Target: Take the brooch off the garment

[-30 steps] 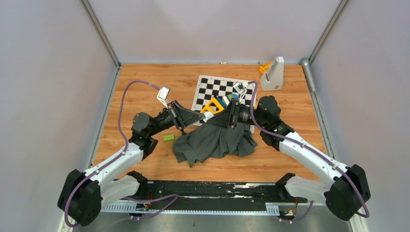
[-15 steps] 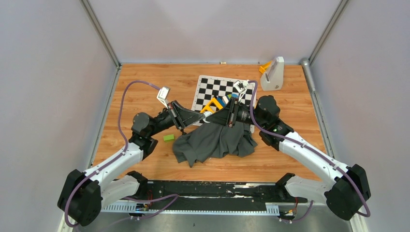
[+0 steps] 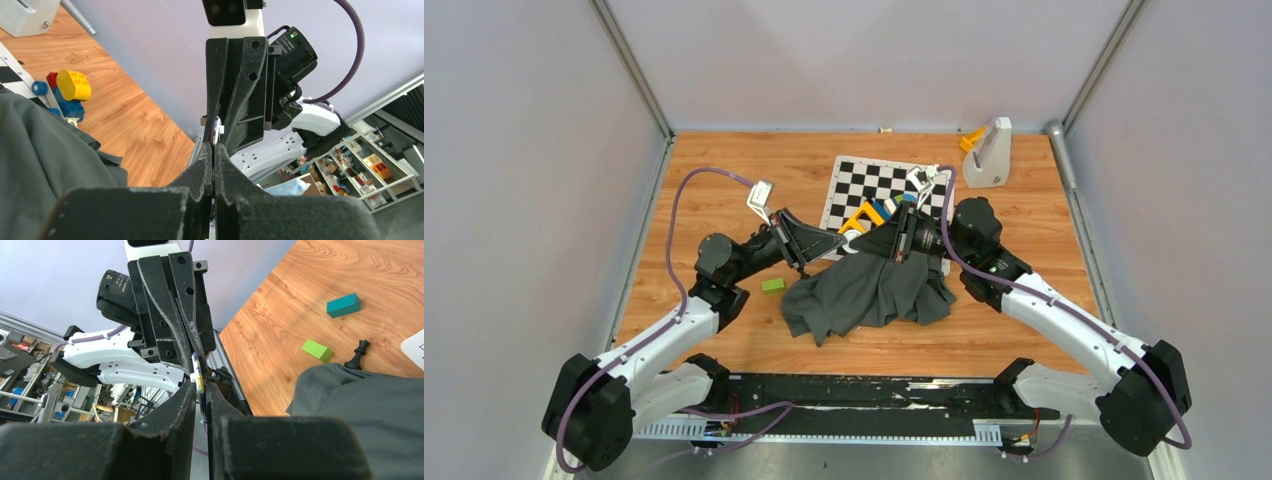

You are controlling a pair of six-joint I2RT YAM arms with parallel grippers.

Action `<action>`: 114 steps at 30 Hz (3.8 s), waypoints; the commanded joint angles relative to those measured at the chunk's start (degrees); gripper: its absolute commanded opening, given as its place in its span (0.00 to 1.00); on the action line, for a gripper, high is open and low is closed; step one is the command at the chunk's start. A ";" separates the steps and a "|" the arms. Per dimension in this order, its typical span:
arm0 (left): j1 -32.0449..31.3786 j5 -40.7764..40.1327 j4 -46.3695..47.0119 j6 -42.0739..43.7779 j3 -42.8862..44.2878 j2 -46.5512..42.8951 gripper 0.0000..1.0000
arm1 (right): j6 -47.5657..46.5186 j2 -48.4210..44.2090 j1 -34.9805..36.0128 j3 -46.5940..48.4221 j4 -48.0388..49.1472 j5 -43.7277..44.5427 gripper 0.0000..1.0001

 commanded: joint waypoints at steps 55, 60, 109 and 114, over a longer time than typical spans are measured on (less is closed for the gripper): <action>-6.17 -23.61 -53.02 35.62 11.16 4.63 0.34 | -7.46 5.31 -2.14 -0.88 -21.26 18.17 0.43; -13.67 -31.57 -58.59 40.14 19.60 16.44 0.43 | -5.15 13.27 -5.81 -1.41 -19.21 11.58 0.44; -22.42 -58.50 -71.18 44.00 43.06 48.23 0.25 | -9.13 16.79 -11.90 -6.51 -23.38 15.63 0.00; -18.54 -52.99 -68.76 44.73 41.36 45.89 0.02 | -9.70 17.08 -13.00 -4.12 -24.20 14.90 0.00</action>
